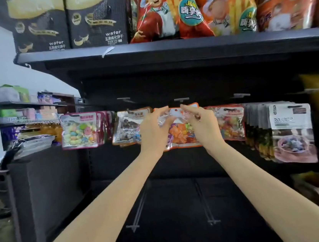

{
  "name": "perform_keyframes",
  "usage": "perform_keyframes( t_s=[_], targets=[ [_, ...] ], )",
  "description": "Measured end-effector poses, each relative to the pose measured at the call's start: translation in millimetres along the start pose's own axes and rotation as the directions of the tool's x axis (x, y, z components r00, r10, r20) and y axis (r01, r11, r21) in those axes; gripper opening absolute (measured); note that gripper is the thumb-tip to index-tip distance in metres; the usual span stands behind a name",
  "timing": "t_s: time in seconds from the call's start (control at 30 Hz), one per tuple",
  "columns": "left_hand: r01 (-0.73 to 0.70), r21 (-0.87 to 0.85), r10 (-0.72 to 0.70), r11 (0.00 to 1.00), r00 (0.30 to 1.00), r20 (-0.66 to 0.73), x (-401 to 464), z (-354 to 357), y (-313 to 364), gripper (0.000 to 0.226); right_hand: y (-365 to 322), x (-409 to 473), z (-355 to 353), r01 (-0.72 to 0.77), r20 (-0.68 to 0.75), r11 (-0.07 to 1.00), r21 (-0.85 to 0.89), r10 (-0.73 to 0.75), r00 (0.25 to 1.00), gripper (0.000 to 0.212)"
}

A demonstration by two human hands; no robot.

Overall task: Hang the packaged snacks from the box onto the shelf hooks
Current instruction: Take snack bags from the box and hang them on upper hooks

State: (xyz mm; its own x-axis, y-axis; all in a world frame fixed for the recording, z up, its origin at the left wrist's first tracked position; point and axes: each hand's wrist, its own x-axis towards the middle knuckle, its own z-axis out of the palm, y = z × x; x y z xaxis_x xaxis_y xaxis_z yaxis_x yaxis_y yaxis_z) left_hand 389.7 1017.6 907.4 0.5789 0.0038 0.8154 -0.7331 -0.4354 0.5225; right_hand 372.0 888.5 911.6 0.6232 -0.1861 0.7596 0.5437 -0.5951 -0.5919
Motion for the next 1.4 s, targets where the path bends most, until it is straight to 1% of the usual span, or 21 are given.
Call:
perform_keyframes(
  t_s=[0.1,0.2,0.3,0.43,0.57,0.63,0.73,0.83,0.9,0.97,1.03,1.07,1.13,1.2,1.27,1.33,1.4],
  targets=[
    [0.051,0.029,-0.053,0.998,0.997,0.059,8,11,-1,0.041,16,9,1,-0.039,-0.014,0.999,-0.029,0.039,0.999,0.038],
    [0.041,0.093,-0.049,0.995,0.995,0.086,16,16,-1,0.043,24,16,3,-0.026,-0.028,0.999,-0.048,0.024,0.999,0.038],
    [0.039,0.129,-0.05,0.991,0.996,0.08,19,19,-3,0.043,27,21,4,-0.018,-0.014,0.997,-0.073,0.017,1.0,0.038],
    [0.026,0.124,-0.035,0.992,0.997,0.074,13,21,-12,0.043,33,17,5,0.001,0.0,0.997,-0.08,-0.001,1.0,0.038],
    [0.018,0.113,-0.022,0.993,0.999,0.029,7,25,-20,0.043,34,15,6,0.034,-0.009,0.993,-0.116,-0.036,0.999,0.037],
    [0.013,0.131,-0.017,0.991,0.999,0.028,10,28,-23,0.044,33,19,7,0.032,-0.022,0.98,-0.197,-0.037,0.999,0.038],
    [0.006,0.179,-0.015,0.984,0.999,0.05,18,34,-26,0.043,36,21,10,0.043,-0.027,0.934,-0.356,-0.057,0.998,0.041],
    [-0.004,0.25,-0.012,0.968,0.998,0.061,23,39,-27,0.044,41,22,16,0.057,-0.05,0.867,-0.496,-0.094,0.994,0.03],
    [-0.016,0.294,0.0,0.956,0.999,0.054,23,40,-27,0.044,40,20,18,0.078,-0.07,0.82,-0.567,-0.142,0.987,0.028],
    [-0.036,0.346,0.021,0.938,0.999,0.049,20,38,-25,0.043,37,16,19,0.141,-0.068,0.794,-0.592,-0.223,0.973,0.03],
    [-0.077,0.389,0.062,0.918,0.997,0.049,14,31,-24,0.043,34,11,19,0.203,-0.058,0.793,-0.575,-0.287,0.956,0.026],
    [-0.107,0.409,0.097,0.906,0.994,0.046,10,27,-24,0.044,32,7,20,0.225,-0.044,0.809,-0.543,-0.295,0.954,0.023],
    [-0.178,0.437,0.169,0.882,0.984,0.061,0,11,-23,0.04,23,-5,25,0.248,-0.013,0.864,-0.438,-0.282,0.959,0.021],
    [-0.209,0.457,0.186,0.865,0.978,0.094,-13,-13,-25,0.032,9,-21,36,0.251,-0.001,0.91,-0.329,-0.267,0.964,0.018],
    [-0.182,0.475,0.152,0.861,0.983,0.103,-30,-44,-31,0.026,-8,-40,53,0.25,0.037,0.94,-0.23,-0.248,0.968,0.015],
    [-0.128,0.522,0.091,0.843,0.991,0.097,-51,-81,-42,0.023,-27,-61,78,0.225,0.142,0.964,-0.143,-0.206,0.968,0.017],
    [-0.046,0.586,-0.01,0.809,0.996,0.093,-76,-125,-57,0.02,-47,-86,110,0.187,0.256,0.979,-0.078,-0.162,0.953,0.021]
  ],
)
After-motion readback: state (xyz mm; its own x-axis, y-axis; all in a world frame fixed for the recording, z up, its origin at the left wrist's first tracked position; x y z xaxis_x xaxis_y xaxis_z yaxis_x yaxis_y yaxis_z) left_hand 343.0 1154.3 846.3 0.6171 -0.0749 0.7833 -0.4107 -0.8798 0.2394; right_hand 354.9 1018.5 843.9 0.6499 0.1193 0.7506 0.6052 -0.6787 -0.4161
